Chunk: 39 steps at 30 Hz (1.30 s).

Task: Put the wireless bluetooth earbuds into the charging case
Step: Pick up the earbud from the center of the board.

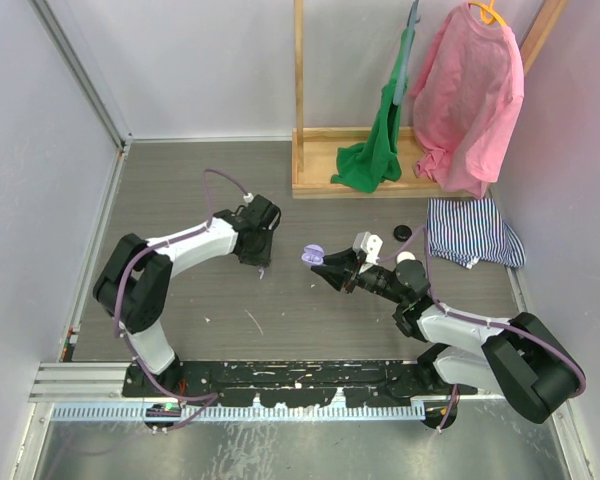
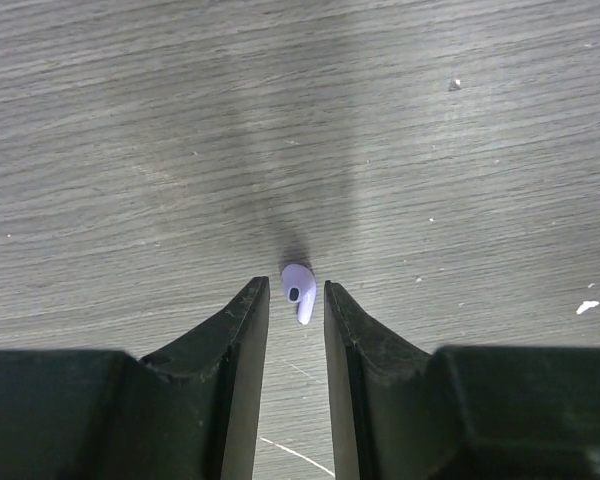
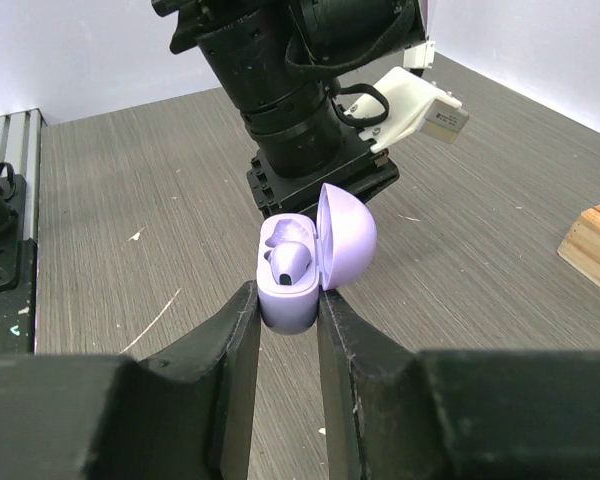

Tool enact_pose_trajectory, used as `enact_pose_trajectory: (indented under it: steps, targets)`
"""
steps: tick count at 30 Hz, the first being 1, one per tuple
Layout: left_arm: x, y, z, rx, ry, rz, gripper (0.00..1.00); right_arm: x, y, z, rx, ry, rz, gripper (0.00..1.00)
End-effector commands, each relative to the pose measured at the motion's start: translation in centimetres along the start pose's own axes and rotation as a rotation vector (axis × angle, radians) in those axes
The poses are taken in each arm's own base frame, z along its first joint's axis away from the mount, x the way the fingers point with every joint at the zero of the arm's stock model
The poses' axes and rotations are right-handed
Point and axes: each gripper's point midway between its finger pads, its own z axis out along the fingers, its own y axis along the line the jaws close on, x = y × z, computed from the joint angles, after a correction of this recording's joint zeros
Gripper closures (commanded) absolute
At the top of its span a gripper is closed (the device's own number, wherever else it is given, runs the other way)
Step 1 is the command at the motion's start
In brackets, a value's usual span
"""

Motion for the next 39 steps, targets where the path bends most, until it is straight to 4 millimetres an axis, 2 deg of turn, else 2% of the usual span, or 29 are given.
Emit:
enact_pose_trajectory:
  steps: [1,14,21,29,39]
  targets:
    - [-1.2,-0.2,-0.1,0.018,-0.011,0.000,0.70,-2.1,-0.1,0.2,-0.008,-0.066,-0.047,0.87]
    - [-0.3,-0.2,1.4,0.009,0.039,0.004,0.72,-2.1,0.0,0.3,-0.010,-0.066,-0.045,0.87]
    - [0.3,-0.4,1.6,0.022,0.059,0.002,0.81,-2.1,0.0,0.2,-0.012,-0.068,-0.047,0.88]
    - [0.1,-0.5,-0.1,0.060,0.008,-0.015,0.87,-1.9,0.0,0.3,-0.012,-0.062,-0.040,0.87]
    - [-3.1,-1.5,-3.6,0.163,-0.203,-0.023,0.89,-2.1,-0.1,0.5,-0.009,-0.082,-0.031,0.88]
